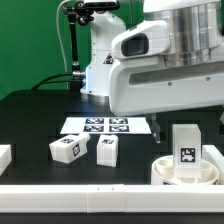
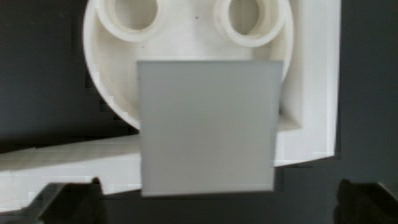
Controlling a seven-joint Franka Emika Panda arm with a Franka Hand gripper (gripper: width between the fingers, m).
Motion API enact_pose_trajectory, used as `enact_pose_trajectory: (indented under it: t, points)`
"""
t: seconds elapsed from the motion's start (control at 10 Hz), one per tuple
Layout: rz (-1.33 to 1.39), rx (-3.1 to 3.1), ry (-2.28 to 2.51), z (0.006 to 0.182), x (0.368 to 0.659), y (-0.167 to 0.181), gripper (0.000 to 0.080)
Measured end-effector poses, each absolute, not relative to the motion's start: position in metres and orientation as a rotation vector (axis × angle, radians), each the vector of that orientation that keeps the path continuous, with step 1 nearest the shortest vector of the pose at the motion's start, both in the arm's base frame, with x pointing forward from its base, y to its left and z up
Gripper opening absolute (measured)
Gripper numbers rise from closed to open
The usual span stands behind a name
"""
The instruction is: Assemble stool
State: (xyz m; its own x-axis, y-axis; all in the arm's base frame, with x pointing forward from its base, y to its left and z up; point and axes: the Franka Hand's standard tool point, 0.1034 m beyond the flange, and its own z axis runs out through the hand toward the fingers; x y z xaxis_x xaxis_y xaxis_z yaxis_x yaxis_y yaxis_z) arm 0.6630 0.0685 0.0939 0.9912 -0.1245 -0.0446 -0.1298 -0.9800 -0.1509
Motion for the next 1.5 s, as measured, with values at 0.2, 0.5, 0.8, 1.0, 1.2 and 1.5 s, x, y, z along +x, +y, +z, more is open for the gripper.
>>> enact_pose_trajectory:
  t: [0.2, 0.5, 0.8, 1.0, 1.2, 1.5]
  points:
    - [0.039, -2.982, 0.181, 0.0869, 0.6626, 0.0684, 0.0648]
    - [0.041, -2.984, 0.154, 0.0847, 0.6606, 0.0686, 0.0392]
    - [0.041, -2.983, 0.156, 0.0847, 0.6607, 0.0687, 0.0335]
    - [0.043, -2.978, 0.18, 0.0848, 0.6607, 0.0693, 0.0335]
    - [0.057, -2.957, 0.347, 0.0849, 0.6606, 0.071, 0.0335]
    - [0.085, -2.778, 0.993, 0.0828, 0.6595, 0.0753, 0.0337]
